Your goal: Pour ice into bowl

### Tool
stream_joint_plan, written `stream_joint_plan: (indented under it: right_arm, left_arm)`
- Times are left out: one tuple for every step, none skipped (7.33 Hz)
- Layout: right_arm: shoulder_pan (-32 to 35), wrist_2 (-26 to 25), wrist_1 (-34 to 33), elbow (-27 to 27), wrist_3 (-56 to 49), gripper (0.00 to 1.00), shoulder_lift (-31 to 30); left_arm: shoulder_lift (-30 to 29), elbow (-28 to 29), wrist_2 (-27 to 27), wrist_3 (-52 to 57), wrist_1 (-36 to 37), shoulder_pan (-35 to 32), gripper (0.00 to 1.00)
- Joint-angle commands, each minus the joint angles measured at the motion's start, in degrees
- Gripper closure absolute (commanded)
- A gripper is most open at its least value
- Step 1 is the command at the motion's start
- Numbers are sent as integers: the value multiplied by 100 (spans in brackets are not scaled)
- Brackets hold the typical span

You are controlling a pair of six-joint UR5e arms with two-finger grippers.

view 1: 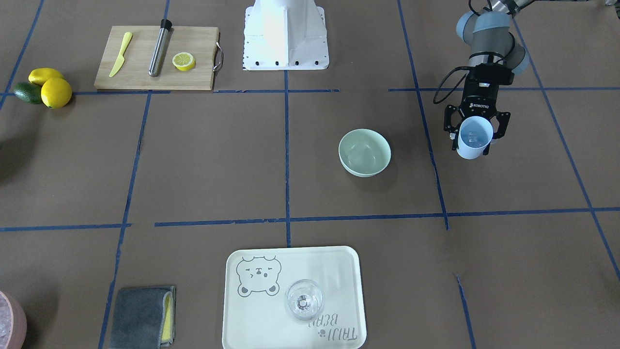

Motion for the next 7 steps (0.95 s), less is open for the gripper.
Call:
stream_joint_plan:
  right_arm:
    - [93,0,0,-6,-10,0,-246]
    - [181,9,0,3,-10,0,-343]
    - [225,9,0,20,-10,0,-379]
    - [234,9,0,12,-10,0,-388]
    - [234,9,-9,3,-1,0,-388]
    - [234,9,0,-6,8,0,-388]
    - [243,9,-9,-6,8,0,-388]
  left_arm:
    - [-573,-27,26,1012,932,14,100]
    - [-828,-19,44,1129,1600,31,100]
    - [-1092,25,122,1244,2216,49,100]
    - [-1355,8,480,1871,2753,67,100]
    - [-1393,17,596,2365,2793,84,100]
    - [-1454,25,598,3127,2855,102,100]
    - [-1507,43,676,3656,2855,111,100]
